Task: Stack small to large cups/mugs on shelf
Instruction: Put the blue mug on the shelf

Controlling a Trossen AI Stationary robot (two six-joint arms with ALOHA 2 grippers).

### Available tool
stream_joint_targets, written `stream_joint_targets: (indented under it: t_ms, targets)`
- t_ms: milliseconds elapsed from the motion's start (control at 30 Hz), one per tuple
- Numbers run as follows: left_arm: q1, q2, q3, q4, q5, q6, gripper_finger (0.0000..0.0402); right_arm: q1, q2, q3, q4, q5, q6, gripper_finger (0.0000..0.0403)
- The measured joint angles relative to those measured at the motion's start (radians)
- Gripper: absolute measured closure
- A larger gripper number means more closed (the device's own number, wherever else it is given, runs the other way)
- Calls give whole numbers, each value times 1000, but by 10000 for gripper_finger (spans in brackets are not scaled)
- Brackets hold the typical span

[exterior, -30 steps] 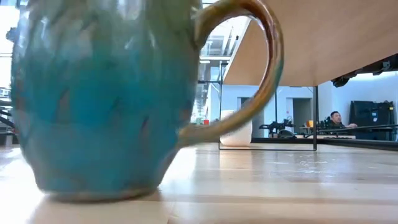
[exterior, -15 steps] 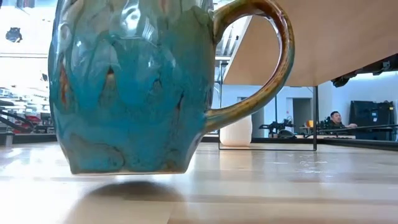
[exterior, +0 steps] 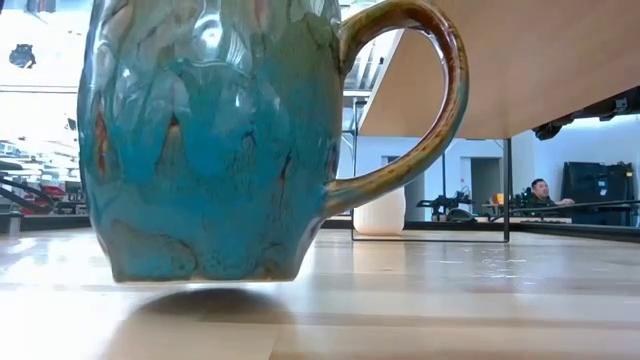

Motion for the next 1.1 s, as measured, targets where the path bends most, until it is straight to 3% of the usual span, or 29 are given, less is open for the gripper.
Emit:
stream_joint_targets:
  t_ms: [500, 767, 1100]
  targets:
    - [4, -3, 21, -77, -16, 90, 379, 0, 0, 0, 0, 0, 0, 214]
    - [5, -3, 213, -359, -182, 141, 379, 0, 0, 0, 0, 0, 0, 214]
    - [22, -2, 454, -681, -304, 138, 379, 0, 0, 0, 0, 0, 0, 214]
